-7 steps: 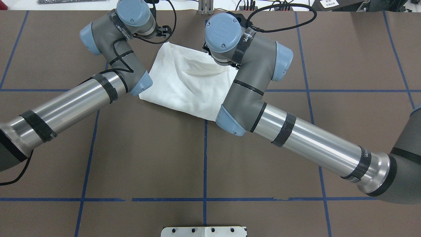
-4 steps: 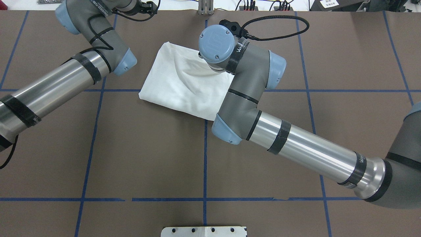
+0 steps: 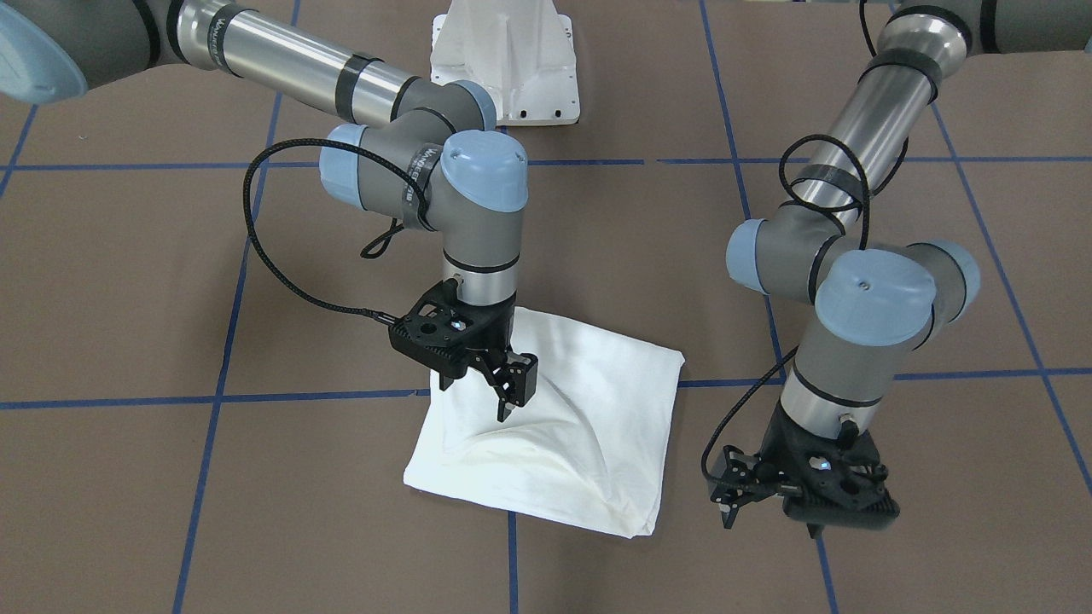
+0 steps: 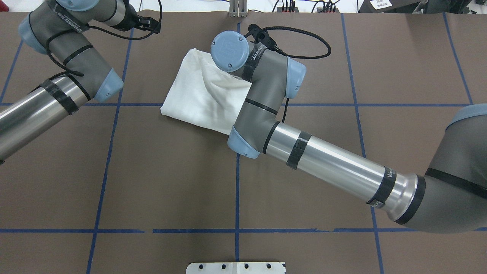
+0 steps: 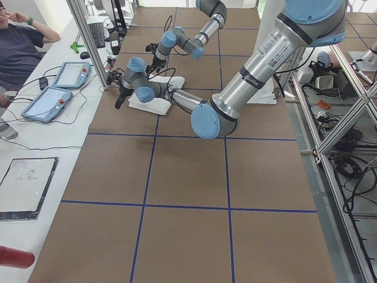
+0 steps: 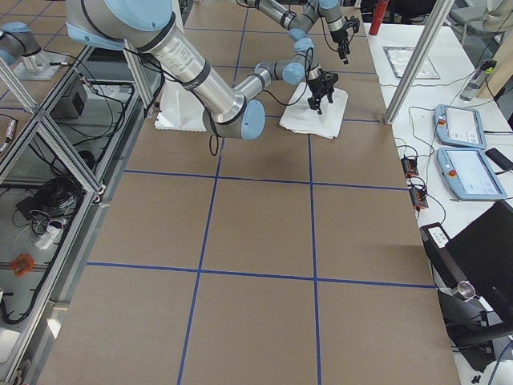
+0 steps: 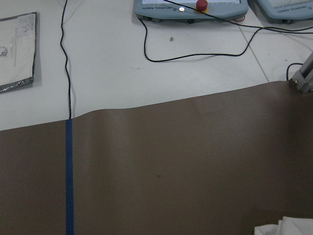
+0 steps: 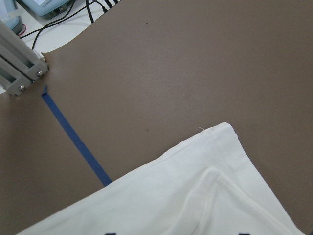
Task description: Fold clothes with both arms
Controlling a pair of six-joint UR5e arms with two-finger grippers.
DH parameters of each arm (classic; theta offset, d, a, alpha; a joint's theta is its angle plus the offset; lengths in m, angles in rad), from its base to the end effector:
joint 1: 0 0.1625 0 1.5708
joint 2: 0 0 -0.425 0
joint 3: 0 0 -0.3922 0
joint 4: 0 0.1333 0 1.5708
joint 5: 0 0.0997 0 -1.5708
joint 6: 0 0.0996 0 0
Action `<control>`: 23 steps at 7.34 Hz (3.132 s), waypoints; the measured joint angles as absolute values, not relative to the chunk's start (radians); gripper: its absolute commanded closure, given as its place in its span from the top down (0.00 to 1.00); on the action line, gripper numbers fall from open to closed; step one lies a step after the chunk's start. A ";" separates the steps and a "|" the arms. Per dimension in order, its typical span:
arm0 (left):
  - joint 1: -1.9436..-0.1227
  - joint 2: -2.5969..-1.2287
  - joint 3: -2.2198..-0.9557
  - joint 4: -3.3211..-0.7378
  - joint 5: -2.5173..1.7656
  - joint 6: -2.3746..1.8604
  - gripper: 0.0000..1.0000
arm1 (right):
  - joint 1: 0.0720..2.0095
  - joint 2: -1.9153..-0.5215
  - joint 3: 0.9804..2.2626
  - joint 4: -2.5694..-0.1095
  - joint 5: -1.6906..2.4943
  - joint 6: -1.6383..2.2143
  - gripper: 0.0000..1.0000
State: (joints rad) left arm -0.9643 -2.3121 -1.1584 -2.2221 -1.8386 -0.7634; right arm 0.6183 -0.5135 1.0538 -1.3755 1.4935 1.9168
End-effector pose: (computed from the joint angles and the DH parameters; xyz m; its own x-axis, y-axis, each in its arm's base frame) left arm 0.3644 -0.7129 0.3200 0.7014 0.2113 -0.6807 0.2319 0.8355 0.4982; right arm -0.6085 -0.6059 0.1763 0.3581 0.6696 0.6507 -0.7883 0.5903 -0.1737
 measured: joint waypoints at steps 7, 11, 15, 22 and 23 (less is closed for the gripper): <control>-0.963 -2.262 -1.229 -2.212 -1.840 -0.763 1.00 | 0.608 -0.474 0.916 -1.306 1.444 1.898 0.00; -0.960 -2.260 -1.230 -2.213 -1.839 -0.773 1.00 | 0.632 -0.484 0.914 -1.354 1.416 1.792 0.99; -0.957 -2.203 -1.313 -2.204 -1.852 -0.772 1.00 | 0.659 -0.474 0.927 -1.356 1.436 1.652 1.00; -1.182 -1.837 -1.745 -1.865 -2.065 -0.240 1.00 | 1.005 -0.823 1.527 -1.804 1.962 0.761 1.00; -1.257 -1.758 -1.748 -1.866 -2.133 -0.175 1.00 | 1.083 -0.922 1.618 -1.861 2.012 0.573 1.00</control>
State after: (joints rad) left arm -1.2568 -1.7575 -1.7481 -1.8657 -2.1333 -0.1750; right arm 1.0835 -0.9219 1.6178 -1.8606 2.0119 0.5734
